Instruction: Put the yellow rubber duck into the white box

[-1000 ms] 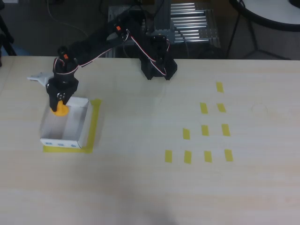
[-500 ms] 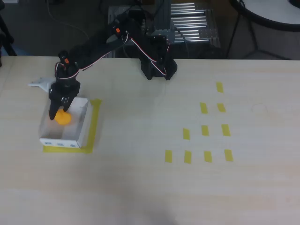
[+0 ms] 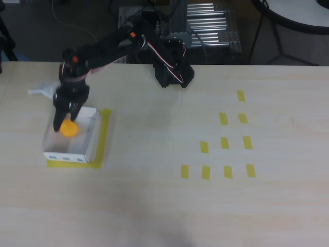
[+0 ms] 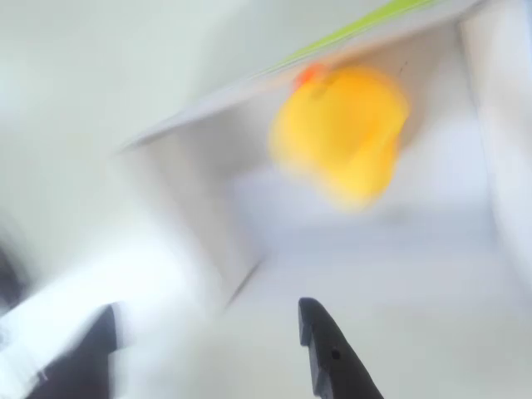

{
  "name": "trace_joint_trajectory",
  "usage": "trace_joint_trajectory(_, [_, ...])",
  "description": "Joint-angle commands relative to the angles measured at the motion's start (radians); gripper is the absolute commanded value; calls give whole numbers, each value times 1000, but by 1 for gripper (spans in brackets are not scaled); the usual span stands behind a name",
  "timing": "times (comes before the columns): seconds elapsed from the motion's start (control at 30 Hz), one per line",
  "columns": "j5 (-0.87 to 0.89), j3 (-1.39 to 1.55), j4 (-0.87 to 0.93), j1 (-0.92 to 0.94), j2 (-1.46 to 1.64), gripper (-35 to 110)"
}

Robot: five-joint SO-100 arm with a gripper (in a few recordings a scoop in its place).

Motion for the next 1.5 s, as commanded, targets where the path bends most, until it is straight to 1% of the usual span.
trace_joint_trajectory(0.0, [118,-339,196,-95,362,0])
trace_joint_trajectory(0.1, [193,-347,222,-193,529,0])
trace_joint_trajectory(0.17, [272,-253,195,-275,644,0])
trace_joint_trajectory(0.2, [301,-146,161,-324,721,0])
trace_joint_trajectory(0.33, [385,552,-103,-577,1146,0])
trace_joint_trajectory(0.4, [408,977,-282,-689,1387,0])
trace_joint_trajectory(0.47, [410,1394,-460,-775,1629,0])
trace_joint_trajectory(0.5, [416,1565,-514,-804,1736,0])
trace_joint_trajectory(0.57, [453,1815,-534,-839,1914,0])
trace_joint_trajectory(0.63, [486,1967,-514,-845,2006,0])
trace_joint_trajectory(0.73, [538,2098,-462,-830,2069,0])
trace_joint_trajectory(0.9, [565,2164,-373,-821,2103,0])
trace_joint_trajectory(1.13, [561,2163,-360,-798,2103,0])
trace_joint_trajectory(1.2, [554,2163,-365,-811,2103,2])
trace_joint_trajectory(1.47, [554,2163,-367,-811,2103,0])
